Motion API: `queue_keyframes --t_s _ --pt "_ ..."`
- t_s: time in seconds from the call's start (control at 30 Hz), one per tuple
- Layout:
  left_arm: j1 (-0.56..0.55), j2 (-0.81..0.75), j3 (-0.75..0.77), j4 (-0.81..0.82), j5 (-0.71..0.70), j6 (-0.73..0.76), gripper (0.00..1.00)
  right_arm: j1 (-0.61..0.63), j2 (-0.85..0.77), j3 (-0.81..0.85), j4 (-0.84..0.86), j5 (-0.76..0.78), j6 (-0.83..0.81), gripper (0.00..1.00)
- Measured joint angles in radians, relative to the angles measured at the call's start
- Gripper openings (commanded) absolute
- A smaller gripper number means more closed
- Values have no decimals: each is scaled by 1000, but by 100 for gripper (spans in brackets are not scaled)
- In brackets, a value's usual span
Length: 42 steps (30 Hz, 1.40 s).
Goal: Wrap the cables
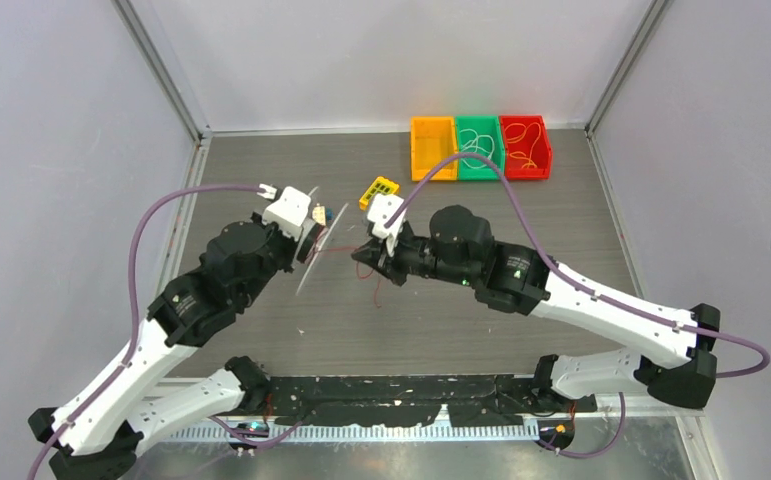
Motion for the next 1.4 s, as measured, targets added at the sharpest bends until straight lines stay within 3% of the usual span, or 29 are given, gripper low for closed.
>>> queue_keyframes --t_s 0.43,0.6,0.77,1.03,1.4 --pt "0 -18 123 -241 412 156 0 -145 -3 52 -97 -82 -43 5" --pt "2 -19 268 -328 578 150 0 -197 -54 -39 -95 -122 -45 5" --pt "5 -23 339 -339 732 90 0 -195 -163 -225 16 -265 -39 5" --pt "6 -36 328 -304 823 -92 0 -198 -311 -458 287 -387 38 8" --pt "6 -93 264 -163 817 -280 0 -204 -319 -581 544 -438 190 19"
